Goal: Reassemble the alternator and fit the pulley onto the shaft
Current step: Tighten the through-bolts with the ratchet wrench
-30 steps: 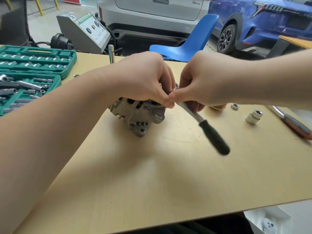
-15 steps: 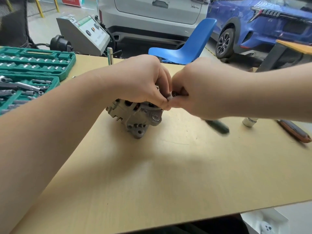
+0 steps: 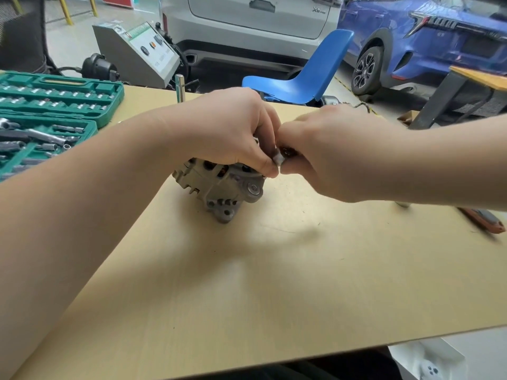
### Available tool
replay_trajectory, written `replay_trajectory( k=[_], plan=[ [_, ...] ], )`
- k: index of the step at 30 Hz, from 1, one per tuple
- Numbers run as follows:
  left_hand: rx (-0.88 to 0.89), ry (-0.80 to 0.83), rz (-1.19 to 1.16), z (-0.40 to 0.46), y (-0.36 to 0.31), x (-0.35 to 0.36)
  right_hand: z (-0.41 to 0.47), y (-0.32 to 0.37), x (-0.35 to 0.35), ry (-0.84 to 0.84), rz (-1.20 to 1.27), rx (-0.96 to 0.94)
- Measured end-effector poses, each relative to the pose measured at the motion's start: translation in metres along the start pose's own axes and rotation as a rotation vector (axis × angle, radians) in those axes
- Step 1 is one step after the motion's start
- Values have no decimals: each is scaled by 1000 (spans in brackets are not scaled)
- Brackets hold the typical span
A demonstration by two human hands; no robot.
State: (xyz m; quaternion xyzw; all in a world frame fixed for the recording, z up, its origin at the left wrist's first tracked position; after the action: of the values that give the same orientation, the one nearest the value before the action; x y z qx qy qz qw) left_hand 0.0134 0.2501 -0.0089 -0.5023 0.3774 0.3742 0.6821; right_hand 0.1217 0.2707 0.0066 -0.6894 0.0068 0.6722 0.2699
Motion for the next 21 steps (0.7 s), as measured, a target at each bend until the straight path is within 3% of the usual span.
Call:
replay_trajectory(
  k=[2,3,4,7,9,11,15,17,19,21],
  plan=[
    [-14,9,-5,0,0,1,-6,5,4,-32,-133,-200],
    [-21,4,-3,0,0,1,-7,5,4,-51,-98,-210],
    [-29,-7,0,0,0,1,-8,2,3,-61,-2,-140],
    [-37,-38,2,0,0,-1,-3,-17,12,61,555,349],
    [-31,-28,-11,1,-1,0,-5,-21,16,127,734,532],
    [-24,-23,-11,0,-1,1,-2,-19,12,107,538,419],
    [-19,3,0,-1,-1,2,-6,5,-1,-53,62,-147],
    [-32,-3,10,0,-1,2,-8,7,-1,-103,-13,-283],
    [-45,-24,43,1,0,1,-1,-4,-2,-64,158,-52],
    [-43,-36,66,2,1,1,3,-23,16,127,452,362]
  ],
)
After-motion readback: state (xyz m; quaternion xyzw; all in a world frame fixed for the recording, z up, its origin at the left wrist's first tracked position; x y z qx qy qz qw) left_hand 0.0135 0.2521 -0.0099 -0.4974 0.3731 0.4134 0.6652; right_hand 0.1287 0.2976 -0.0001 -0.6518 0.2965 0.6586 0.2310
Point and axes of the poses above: each hand's wrist, its own z-axis towards the middle knuckle, its own x-axis out of the palm, y = z × x, the point moved 8 cm from there along z, towards the middle knuckle, and after that the axes turned 6 degrees about x, right-handed, at the moved point
